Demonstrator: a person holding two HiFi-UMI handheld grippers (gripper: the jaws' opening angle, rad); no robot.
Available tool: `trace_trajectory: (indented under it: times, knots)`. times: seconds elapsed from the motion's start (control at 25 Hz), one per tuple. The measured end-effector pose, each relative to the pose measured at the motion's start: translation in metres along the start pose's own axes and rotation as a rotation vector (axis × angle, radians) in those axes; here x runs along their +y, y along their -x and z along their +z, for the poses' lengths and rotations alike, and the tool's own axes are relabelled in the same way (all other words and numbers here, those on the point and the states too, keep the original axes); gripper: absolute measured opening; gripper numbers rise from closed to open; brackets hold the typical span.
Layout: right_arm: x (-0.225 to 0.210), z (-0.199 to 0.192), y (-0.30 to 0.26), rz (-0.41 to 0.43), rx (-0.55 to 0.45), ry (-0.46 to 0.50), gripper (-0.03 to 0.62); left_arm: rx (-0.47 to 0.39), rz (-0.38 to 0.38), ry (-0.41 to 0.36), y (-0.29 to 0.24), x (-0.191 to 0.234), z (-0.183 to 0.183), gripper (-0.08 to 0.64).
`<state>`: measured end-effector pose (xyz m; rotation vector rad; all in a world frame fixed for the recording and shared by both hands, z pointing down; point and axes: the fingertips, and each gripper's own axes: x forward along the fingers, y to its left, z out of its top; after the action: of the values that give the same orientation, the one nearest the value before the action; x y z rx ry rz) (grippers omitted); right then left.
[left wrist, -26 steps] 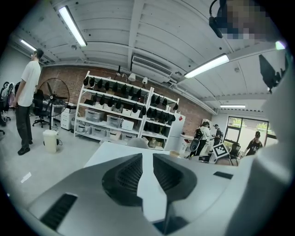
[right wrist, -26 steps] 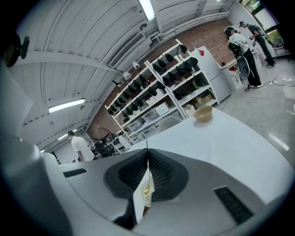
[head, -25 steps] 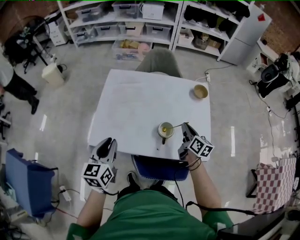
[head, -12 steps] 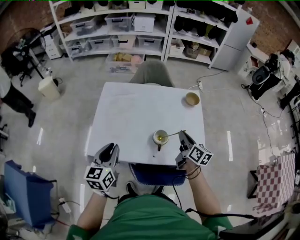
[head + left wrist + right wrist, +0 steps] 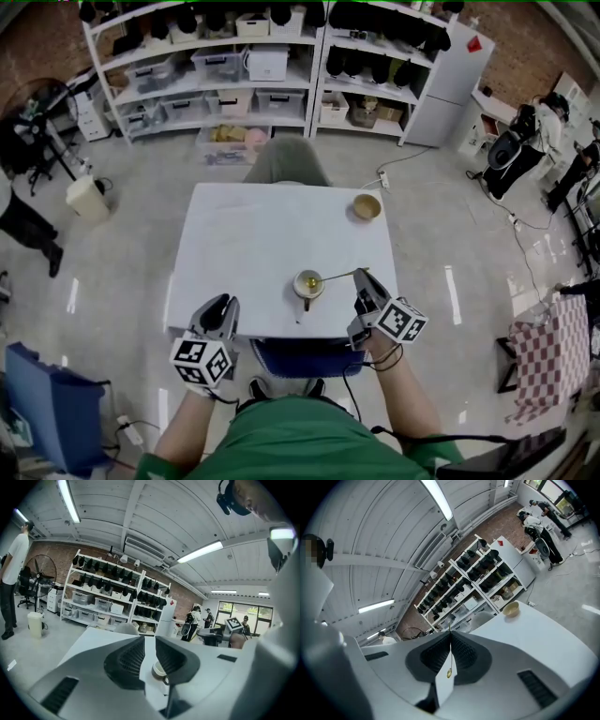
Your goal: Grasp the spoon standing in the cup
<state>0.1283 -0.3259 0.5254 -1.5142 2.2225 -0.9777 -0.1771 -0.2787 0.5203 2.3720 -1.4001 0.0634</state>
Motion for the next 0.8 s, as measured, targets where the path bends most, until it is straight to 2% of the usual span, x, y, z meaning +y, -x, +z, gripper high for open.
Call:
trace_trajectory:
  times: [0.32, 0.64, 0.8]
  knots:
    - [0.023, 0.026, 0.016, 0.063, -0.049, -0.003, 0.028, -0.012, -0.037, 0.006, -0.012, -0.019, 0.004, 0.083]
    - [0.041, 0.059, 0.031, 0.1, -0.086, 0.009, 0.028, -0.029, -0.045, 0.003, -0.018, -0.035, 0.023, 0.083]
    - [0.045, 0.061, 0.033, 0.116, -0.101, 0.018, 0.028, -0.048, -0.04, -0.006, -0.02, -0.03, 0.025, 0.083]
